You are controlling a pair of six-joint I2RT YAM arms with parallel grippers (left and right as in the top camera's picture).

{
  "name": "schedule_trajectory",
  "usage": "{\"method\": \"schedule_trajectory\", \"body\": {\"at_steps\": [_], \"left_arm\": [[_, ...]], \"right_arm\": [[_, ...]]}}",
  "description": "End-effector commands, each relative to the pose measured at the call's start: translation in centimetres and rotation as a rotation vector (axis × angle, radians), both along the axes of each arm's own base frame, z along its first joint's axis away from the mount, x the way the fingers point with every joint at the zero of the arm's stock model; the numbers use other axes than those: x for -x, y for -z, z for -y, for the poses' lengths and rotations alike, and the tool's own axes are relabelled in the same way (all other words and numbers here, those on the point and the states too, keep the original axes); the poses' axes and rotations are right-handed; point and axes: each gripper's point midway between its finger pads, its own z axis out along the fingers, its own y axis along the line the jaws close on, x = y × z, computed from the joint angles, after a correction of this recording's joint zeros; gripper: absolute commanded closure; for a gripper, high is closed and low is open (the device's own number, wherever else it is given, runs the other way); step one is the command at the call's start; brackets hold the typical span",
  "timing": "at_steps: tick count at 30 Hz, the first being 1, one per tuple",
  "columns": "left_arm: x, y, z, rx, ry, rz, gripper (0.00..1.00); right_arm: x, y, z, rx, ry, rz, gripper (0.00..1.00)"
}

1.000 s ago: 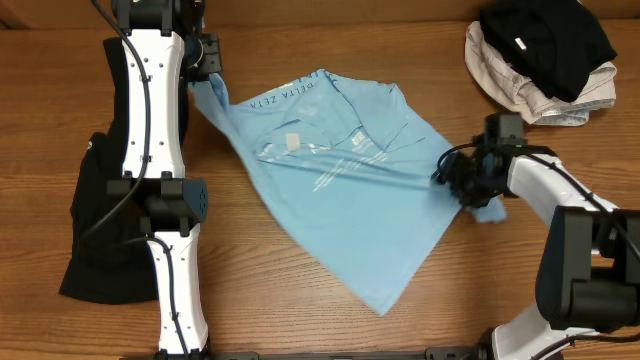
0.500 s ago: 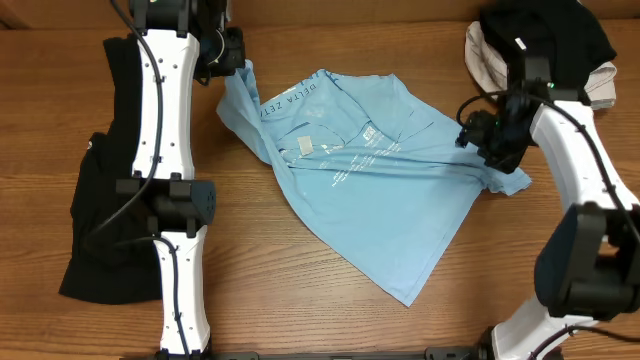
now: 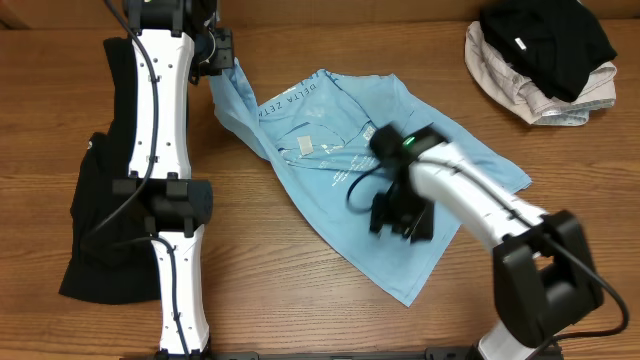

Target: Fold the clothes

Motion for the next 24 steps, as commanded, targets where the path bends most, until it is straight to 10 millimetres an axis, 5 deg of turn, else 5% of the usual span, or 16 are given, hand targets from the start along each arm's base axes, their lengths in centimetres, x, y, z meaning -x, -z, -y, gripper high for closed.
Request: {"method": "schedule_trajectory", "body": {"at_steps": [1, 5, 14, 24], "left_arm": [[-0.2, -0.6, -1.0, -0.026, 0.000, 0.021, 0.96], [-0.2, -0.6, -1.1, -0.027, 0.000, 0.021, 0.96], [-0.2, -0.6, -1.1, -0.026, 0.000, 0.023, 0.96], [-0.1, -0.5, -1.1, -0.026, 0.000, 0.016, 0.96]], "right_arm": [[2.3, 0.4, -0.2, 0.080, 0.080, 0.023, 0.35], [4.4, 1.3, -0.9, 0.084, 0.075, 0.048, 0.37], [8.5, 5.1, 1.0, 0.102, 0.109, -0.007, 0.48], [9.5, 6.1, 1.3, 0.089, 0.113, -0.028, 0.50]]}}
